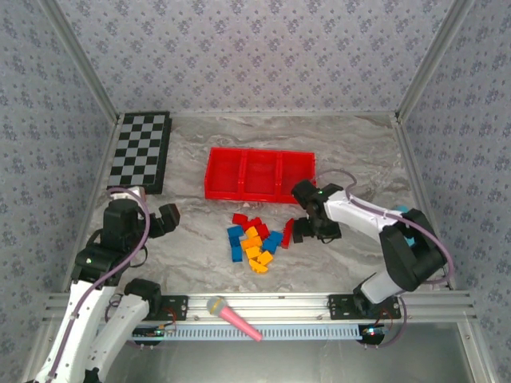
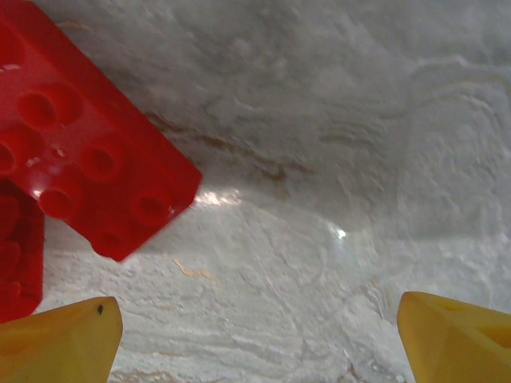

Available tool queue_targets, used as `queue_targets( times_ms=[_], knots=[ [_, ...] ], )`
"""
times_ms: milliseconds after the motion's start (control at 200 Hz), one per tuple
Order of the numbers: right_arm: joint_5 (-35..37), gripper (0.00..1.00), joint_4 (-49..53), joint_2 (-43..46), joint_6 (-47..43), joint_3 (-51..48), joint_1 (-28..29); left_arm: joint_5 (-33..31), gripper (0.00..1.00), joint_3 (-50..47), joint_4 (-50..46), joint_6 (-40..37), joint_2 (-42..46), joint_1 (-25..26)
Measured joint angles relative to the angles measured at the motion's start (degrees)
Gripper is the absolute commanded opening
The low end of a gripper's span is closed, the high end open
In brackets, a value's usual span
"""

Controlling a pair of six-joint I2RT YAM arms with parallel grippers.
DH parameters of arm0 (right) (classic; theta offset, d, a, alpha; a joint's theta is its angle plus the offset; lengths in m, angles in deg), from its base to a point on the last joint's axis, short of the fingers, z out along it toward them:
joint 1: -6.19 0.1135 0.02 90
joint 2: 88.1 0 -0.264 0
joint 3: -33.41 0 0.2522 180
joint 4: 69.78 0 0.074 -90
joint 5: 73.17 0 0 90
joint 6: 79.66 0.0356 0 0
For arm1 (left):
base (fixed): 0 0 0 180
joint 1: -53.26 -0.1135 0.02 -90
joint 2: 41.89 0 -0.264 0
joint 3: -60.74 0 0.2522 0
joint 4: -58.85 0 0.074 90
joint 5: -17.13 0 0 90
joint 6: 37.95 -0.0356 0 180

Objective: Sort the legos into containers by color
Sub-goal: Rotate the lego at the center of the table.

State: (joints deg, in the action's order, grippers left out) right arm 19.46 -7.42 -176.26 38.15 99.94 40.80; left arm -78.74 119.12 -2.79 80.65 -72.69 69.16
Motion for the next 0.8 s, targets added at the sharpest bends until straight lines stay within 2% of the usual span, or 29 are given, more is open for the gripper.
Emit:
queue_targets(
  times_ms=[345, 800],
  knots=[
    [0.11, 0.81, -1.57, -3.89, -1.53, 2.27, 1.07, -0.39, 1.0, -0.11, 0.02, 0.02, 1.05, 0.02],
    [0.22, 0.64, -2.73, -6.6, -1.92, 4.83, 0.94, -0.37, 1.0, -0.22, 0.02, 0.02, 1.14, 0.04]
  ],
)
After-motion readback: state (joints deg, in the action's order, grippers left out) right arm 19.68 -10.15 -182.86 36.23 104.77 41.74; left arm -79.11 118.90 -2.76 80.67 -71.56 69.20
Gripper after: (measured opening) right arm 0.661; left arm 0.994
